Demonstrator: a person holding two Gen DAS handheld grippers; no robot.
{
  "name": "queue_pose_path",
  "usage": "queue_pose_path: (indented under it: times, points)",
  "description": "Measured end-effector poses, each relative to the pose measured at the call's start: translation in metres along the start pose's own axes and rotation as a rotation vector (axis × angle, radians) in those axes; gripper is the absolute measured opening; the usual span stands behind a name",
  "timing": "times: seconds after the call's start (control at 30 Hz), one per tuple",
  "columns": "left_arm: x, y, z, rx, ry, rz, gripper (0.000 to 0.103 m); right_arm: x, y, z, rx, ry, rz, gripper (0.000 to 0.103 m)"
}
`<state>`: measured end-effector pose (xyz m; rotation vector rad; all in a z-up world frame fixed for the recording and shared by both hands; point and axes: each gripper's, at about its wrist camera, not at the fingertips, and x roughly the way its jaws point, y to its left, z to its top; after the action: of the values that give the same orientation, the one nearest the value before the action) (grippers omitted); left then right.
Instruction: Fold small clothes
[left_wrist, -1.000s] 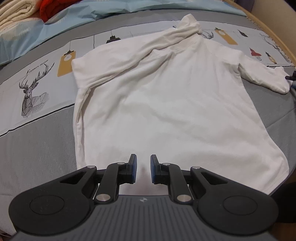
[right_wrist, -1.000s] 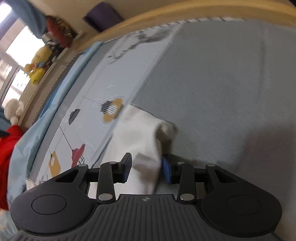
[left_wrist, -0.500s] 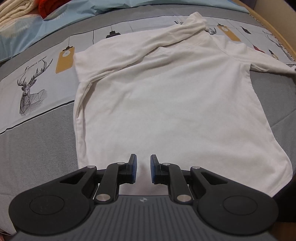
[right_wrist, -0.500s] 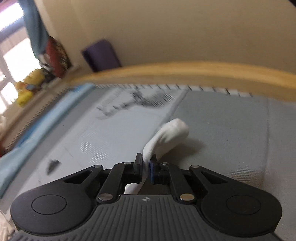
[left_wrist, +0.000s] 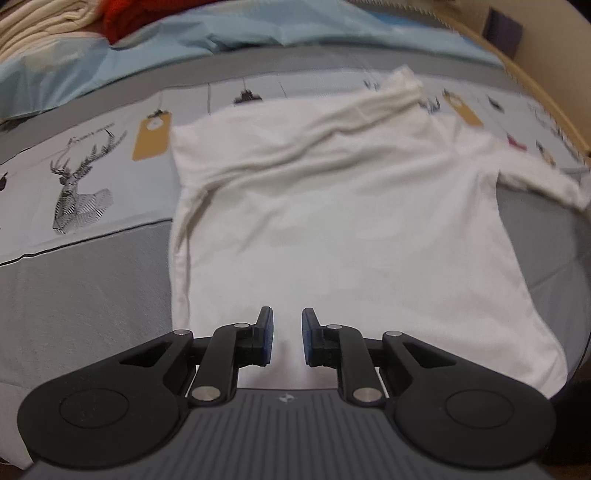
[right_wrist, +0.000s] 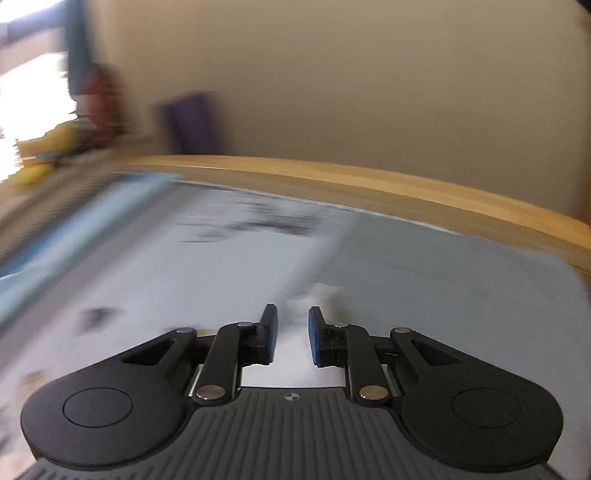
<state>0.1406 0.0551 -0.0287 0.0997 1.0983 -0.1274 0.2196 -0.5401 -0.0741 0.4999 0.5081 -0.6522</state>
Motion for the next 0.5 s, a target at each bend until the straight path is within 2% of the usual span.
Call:
queue_pose_path:
  times: [0.1,0.27,0.37,0.43,0.5]
  points:
    - [-0.01,0.005,0.004,-0.038,-0.053,-0.013,0.018,-0.026,0.057,-0.008,-0.023,0.06,0.244,0.024]
    - [-0.022,0.01,0.014,-0.085,-0.129,-0.037,0.018,-0.094,0.147,-0.026,-0.05,0.173,0.527,0.024]
    - [-0.028,0.016,0.019,-0.137,-0.167,-0.045,0.019,-0.143,0.187,-0.036,-0.078,0.262,0.615,0.024]
    - [-0.031,0.018,0.02,-0.162,-0.187,-0.045,0.023,-0.171,0.202,-0.049,-0.085,0.303,0.653,0.024]
    - [-0.034,0.017,0.02,-0.178,-0.208,-0.035,0.034,-0.186,0.206,-0.062,-0.062,0.333,0.696,0.024]
